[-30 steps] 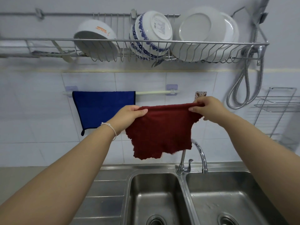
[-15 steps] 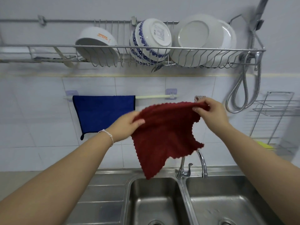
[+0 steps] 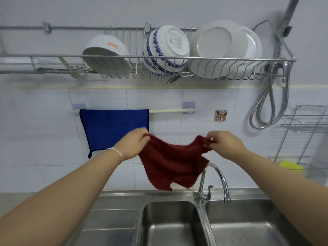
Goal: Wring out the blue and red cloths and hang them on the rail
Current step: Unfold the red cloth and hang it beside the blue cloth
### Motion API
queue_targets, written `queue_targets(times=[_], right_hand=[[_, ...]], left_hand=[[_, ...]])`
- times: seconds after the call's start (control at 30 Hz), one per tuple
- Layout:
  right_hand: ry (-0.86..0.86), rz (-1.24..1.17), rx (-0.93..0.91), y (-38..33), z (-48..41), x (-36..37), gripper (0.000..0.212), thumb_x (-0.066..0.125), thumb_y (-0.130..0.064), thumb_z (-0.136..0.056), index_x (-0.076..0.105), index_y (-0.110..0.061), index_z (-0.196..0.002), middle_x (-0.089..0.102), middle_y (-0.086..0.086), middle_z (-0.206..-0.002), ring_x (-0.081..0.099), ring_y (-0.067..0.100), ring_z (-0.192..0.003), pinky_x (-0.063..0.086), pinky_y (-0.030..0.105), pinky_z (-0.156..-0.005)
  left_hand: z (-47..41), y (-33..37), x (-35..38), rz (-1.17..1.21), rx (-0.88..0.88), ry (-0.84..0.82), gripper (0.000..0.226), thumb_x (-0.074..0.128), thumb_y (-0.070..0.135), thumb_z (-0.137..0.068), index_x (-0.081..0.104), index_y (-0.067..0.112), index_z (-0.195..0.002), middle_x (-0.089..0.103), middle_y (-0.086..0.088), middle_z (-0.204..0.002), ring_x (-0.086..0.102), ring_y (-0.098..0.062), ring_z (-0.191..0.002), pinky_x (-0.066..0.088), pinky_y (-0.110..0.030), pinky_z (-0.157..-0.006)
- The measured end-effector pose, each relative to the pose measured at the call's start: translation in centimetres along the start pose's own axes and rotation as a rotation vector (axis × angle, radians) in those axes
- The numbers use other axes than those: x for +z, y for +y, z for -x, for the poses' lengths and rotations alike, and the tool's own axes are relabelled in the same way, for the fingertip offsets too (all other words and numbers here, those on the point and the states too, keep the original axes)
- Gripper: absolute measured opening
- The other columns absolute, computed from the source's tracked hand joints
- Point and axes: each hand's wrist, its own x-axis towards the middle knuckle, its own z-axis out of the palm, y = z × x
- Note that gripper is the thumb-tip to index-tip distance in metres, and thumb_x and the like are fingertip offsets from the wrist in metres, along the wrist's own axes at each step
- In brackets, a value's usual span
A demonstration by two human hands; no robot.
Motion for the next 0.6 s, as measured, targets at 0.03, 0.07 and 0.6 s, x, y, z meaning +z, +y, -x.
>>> queue_targets(times=[0.03, 0.07, 0.6], right_hand=[[0.049, -0.043, 0.037, 0.0, -0.4, -0.1, 0.009, 0.060, -0.023, -0.084, 0.059, -0.032, -0.082, 0.065, -0.006, -0.071, 0.062, 0.022, -0.073, 0.044, 0.032, -0.058], [0.126, -0.133, 0.072, 0.0, -0.8, -0.1, 0.008, 0.059, -0.024, -0.086, 0.060, -0.031, -0.083, 0.064, -0.004, -0.068, 0.061, 0.022, -0.069, 0.043, 0.033, -0.057], [0.259, -0.882, 0.306, -5.5, -15.2, 3.3, 0.017, 0.053, 0.000, -0.086, 0.060, -0.014, -0.086, 0.065, 0.011, -0.077, 0.049, 0.013, -0.047, 0.038, 0.026, -0.047]], left_hand=[[-0.7, -0.3, -0.1, 0.037, 0.014, 0.167, 0.016, 0.052, 0.024, -0.097, 0.058, 0.015, -0.085, 0.059, 0.003, -0.084, 0.056, -0.016, -0.080, 0.040, -0.026, -0.069], [-0.9, -0.4, -0.4, 0.096, 0.007, 0.296, 0.014, 0.056, 0.025, -0.095, 0.060, 0.016, -0.085, 0.060, 0.003, -0.084, 0.056, -0.013, -0.079, 0.041, -0.025, -0.068], [-13.0, -3.0, -1.7, 0.880, -0.446, 0.806, 0.019, 0.066, 0.012, -0.087, 0.052, 0.023, -0.081, 0.065, -0.008, -0.082, 0.065, -0.017, -0.057, 0.060, -0.033, -0.058]])
